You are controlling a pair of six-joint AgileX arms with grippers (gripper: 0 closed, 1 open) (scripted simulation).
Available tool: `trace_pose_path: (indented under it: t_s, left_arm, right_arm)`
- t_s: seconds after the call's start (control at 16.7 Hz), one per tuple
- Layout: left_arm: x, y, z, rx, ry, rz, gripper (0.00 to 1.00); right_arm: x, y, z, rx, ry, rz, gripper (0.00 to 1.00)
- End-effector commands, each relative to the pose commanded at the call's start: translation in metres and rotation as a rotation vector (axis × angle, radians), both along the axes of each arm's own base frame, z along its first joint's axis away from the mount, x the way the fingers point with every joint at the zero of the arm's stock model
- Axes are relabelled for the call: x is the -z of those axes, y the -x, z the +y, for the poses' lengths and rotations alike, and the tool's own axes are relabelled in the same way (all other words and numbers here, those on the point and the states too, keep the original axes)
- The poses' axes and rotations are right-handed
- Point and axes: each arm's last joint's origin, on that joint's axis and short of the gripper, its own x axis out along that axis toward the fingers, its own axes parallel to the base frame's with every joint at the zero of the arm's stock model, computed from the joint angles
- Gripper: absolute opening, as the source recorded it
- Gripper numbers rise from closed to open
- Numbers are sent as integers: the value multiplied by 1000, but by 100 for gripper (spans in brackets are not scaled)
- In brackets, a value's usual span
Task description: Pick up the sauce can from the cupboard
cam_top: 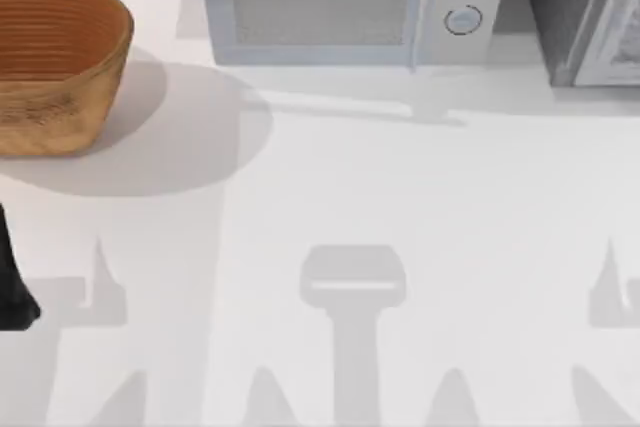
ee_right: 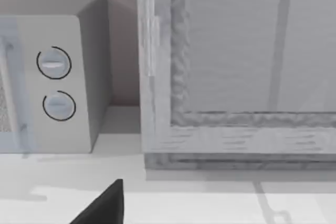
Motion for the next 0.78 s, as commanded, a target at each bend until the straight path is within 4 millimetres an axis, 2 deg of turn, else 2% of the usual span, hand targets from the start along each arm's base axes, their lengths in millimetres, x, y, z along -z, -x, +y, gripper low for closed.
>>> trace_pose_path:
  t_s: [0.18,0.36,0.54,0.78]
  left_arm:
    - [0,0,0,0,0,0,100]
    - [0,0,0,0,0,0,100]
    - [0,0,0,0,0,0,100]
    - [0,0,0,0,0,0,100]
  right_arm:
    - [-3,0,0,-1,0,0,100]
    - [-27,0,2,-6,-1,6,100]
    - [-74,-4,4,-5,0,18,100]
    - [-158,-25,9,2,5,36,100]
